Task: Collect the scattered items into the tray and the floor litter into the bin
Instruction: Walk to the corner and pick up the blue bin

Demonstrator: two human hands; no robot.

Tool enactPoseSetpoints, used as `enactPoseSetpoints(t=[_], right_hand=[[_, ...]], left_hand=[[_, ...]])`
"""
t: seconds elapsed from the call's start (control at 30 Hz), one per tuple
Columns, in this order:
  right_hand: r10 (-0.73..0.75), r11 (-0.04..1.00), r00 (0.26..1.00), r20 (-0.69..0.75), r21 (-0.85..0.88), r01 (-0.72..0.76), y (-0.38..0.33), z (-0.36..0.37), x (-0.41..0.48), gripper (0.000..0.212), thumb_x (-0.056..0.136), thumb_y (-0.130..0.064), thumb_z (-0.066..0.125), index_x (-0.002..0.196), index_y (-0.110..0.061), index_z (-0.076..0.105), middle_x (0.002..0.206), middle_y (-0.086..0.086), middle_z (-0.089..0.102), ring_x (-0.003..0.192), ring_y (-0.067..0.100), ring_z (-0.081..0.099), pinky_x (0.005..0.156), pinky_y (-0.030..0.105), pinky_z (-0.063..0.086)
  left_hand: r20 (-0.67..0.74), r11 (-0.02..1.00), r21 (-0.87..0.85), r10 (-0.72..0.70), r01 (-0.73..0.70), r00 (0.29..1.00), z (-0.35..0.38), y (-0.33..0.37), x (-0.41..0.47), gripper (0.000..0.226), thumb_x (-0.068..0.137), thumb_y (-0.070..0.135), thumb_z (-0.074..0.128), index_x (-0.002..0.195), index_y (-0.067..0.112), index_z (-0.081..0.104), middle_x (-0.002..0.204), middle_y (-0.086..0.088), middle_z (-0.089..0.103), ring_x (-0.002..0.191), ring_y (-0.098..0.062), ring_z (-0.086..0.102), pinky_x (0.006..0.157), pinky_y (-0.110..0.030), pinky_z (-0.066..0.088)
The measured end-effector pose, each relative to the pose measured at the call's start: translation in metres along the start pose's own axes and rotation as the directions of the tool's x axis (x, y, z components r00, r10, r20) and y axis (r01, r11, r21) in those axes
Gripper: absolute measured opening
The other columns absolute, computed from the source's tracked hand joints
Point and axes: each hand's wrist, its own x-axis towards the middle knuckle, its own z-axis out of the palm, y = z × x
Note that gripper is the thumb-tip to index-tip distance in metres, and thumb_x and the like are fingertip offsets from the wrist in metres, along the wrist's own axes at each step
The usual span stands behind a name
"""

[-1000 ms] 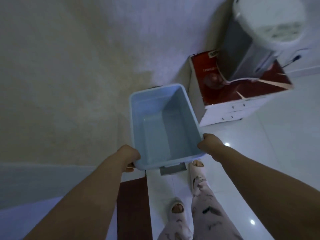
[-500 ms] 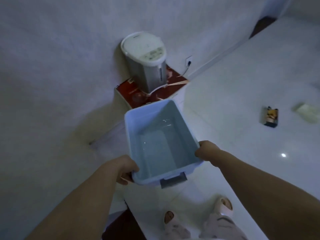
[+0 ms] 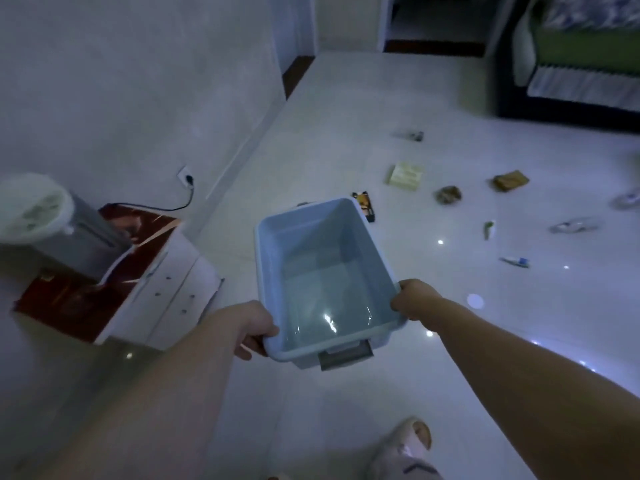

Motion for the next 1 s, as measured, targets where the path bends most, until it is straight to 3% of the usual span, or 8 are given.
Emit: enactPoseSetpoints(t=[0.17, 0.37, 0.47, 0.67, 0.9, 1.0], right_hand=[[0.095, 0.995, 0.994, -0.05, 0.01, -0.095, 0.073, -0.091, 0.017, 0.035, 0.08, -0.004, 0.054, 0.113, -0.002, 0.063, 0.092, 0.011, 0.059, 0.081, 0.027, 0.055, 0.071, 0.03, 0.048], [0.208, 0.975, 0.974, -0.091, 0.1, -0.199, 0.136, -0.157, 0.03, 0.035, 0.08, -0.009, 0.057, 0.114, -0.005, 0.06, 0.108, 0.014, 0.064, 0.1, 0.03, 0.064, 0.084, 0.036, 0.055], [0.235, 0.966, 0.967, -0.099, 0.13, -0.222, 0.158, -0.174, 0.041, 0.034, 0.082, -0.007, 0.057, 0.116, -0.002, 0.059, 0.109, 0.015, 0.062, 0.1, 0.03, 0.063, 0.086, 0.037, 0.055], [0.32, 0.938, 0.945, -0.066, 0.165, -0.305, 0.182, -0.202, 0.078, 0.031, 0.084, -0.007, 0.054, 0.113, 0.001, 0.059, 0.097, 0.015, 0.058, 0.083, 0.028, 0.057, 0.08, 0.035, 0.055], [0.405, 0.898, 0.914, -0.012, 0.194, -0.395, 0.18, -0.241, 0.159, 0.031, 0.086, -0.007, 0.051, 0.115, 0.003, 0.058, 0.095, 0.016, 0.055, 0.08, 0.028, 0.054, 0.07, 0.029, 0.047], [0.439, 0.879, 0.898, 0.013, 0.2, -0.433, 0.174, -0.257, 0.207, 0.032, 0.084, -0.007, 0.054, 0.115, 0.001, 0.058, 0.096, 0.016, 0.056, 0.08, 0.028, 0.054, 0.068, 0.03, 0.046]], left_hand=[[0.019, 0.992, 0.089, 0.092, -0.094, 0.996, 0.052, 0.113, -0.004, 0.017, 0.096, 0.017, 0.052, 0.08, 0.015, 0.049, 0.071, -0.005, 0.063, 0.06, -0.015, 0.062, 0.065, -0.028, 0.047], [0.033, 0.961, 0.233, 0.143, -0.147, 0.989, 0.09, 0.21, -0.01, 0.015, 0.097, 0.016, 0.051, 0.082, 0.012, 0.05, 0.067, -0.005, 0.062, 0.056, -0.014, 0.06, 0.063, -0.028, 0.047], [0.035, 0.937, 0.3, 0.178, -0.181, 0.983, 0.098, 0.25, -0.005, 0.007, 0.096, 0.016, 0.05, 0.093, 0.009, 0.051, 0.067, -0.006, 0.062, 0.051, -0.013, 0.06, 0.06, -0.027, 0.047], [0.085, 0.912, 0.359, 0.181, -0.2, 0.98, 0.107, 0.313, 0.026, 0.013, 0.097, 0.017, 0.049, 0.106, 0.008, 0.049, 0.07, -0.006, 0.064, 0.051, -0.012, 0.062, 0.059, -0.026, 0.046], [0.142, 0.903, 0.369, 0.179, -0.22, 0.974, 0.091, 0.4, 0.095, 0.027, 0.097, 0.018, 0.049, 0.121, 0.005, 0.048, 0.083, -0.009, 0.066, 0.062, -0.015, 0.064, 0.067, -0.03, 0.048], [0.156, 0.909, 0.368, 0.146, -0.194, 0.977, 0.084, 0.438, 0.135, 0.024, 0.096, 0.017, 0.049, 0.118, 0.007, 0.047, 0.095, -0.013, 0.066, 0.064, -0.018, 0.064, 0.07, -0.031, 0.047]])
